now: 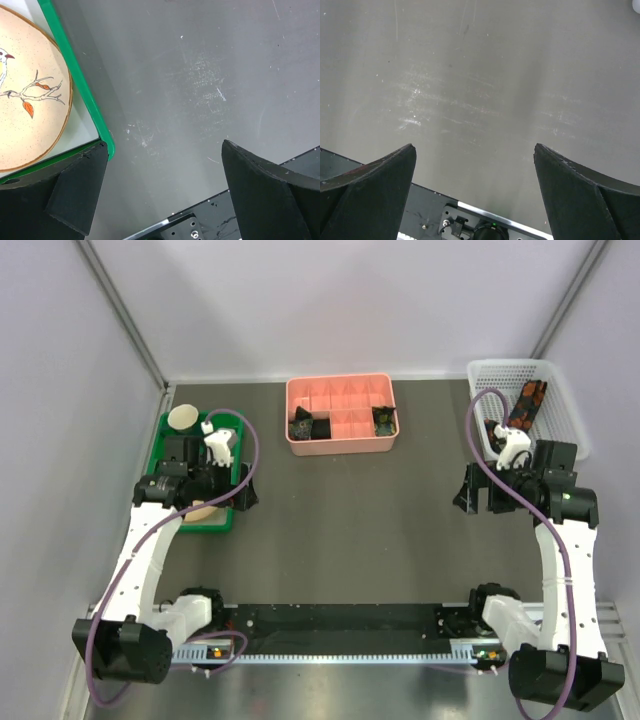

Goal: Roll the ties
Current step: Pick up the tie from the bin.

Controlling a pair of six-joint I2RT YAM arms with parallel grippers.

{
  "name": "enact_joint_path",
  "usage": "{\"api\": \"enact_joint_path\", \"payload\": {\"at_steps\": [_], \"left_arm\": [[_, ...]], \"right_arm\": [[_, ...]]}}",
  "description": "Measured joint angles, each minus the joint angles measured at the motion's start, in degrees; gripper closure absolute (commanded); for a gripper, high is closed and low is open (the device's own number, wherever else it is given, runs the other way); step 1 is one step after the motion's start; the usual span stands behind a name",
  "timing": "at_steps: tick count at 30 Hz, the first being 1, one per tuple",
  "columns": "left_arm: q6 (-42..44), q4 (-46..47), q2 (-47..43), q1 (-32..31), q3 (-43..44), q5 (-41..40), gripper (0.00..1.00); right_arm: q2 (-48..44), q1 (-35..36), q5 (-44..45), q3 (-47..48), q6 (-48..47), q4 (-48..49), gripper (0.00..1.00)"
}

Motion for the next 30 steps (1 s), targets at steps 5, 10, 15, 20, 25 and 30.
{"api": "enact_joint_path", "payload": {"at_steps": [5, 10, 15, 20, 25, 30], "left_arm": [[1.3, -1.0, 0.0, 0.0, 0.4, 0.1, 0.01], [1.6, -1.4, 0.0, 0.0, 5.9, -2.7, 0.01], [0.6, 3.3, 0.6, 0.0, 13.1, -5.9, 0.01], [-0.1, 6.3, 5.2, 0.0, 17.3, -7.6, 0.01], [0.0, 7.5, 9.5, 0.0, 19.4, -7.4, 0.01], [0.2, 10.2, 9.4, 0.0, 19.4, -5.2, 0.01]], "right_arm": [[1.7, 0.0, 0.8, 1.7, -0.7, -1.6, 0.01], [9.1, 0.0, 2.1, 14.5, -1.1, -4.0, 0.01], [18.4, -0.1, 3.3, 31.1, -0.3, -4.4, 0.01], [26.6, -1.6, 5.8, 41.4, 1.2, -3.2, 0.01], [36.9, -6.6, 8.8, 50.4, 3.8, -2.7, 0.01], [43.3, -8.2, 12.5, 52.5, 4.6, 0.6, 0.04]]}}
